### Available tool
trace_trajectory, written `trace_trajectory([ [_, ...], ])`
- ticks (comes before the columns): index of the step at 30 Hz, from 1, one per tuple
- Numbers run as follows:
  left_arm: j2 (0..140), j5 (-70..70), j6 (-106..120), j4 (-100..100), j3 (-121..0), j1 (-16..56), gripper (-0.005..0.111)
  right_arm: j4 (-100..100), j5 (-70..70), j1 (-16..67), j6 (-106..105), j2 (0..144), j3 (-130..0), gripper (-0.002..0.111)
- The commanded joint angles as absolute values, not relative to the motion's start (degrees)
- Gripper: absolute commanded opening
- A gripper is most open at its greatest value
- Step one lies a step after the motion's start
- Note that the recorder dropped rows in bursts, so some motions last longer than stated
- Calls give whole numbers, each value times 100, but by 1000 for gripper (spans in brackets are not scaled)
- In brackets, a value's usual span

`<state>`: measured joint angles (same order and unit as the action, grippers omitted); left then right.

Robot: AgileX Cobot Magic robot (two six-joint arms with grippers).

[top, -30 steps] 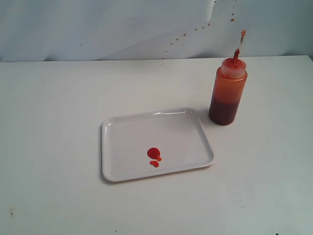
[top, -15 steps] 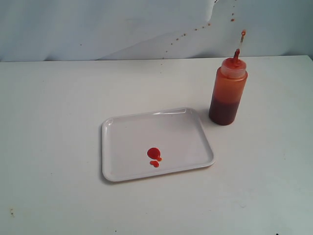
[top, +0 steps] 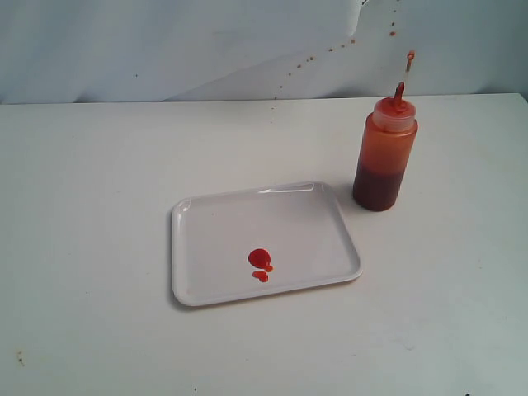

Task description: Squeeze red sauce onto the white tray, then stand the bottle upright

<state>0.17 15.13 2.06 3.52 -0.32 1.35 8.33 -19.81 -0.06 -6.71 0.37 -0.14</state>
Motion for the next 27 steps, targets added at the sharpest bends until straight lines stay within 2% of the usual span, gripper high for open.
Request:
trace_trajectory([
  [1, 0, 1521, 201, 346, 0, 164, 0, 711, -2020, 0, -829, 0, 0, 0],
  [27, 0, 1521, 186, 346, 0, 164, 0, 750, -1995, 0, -848, 0, 0, 0],
])
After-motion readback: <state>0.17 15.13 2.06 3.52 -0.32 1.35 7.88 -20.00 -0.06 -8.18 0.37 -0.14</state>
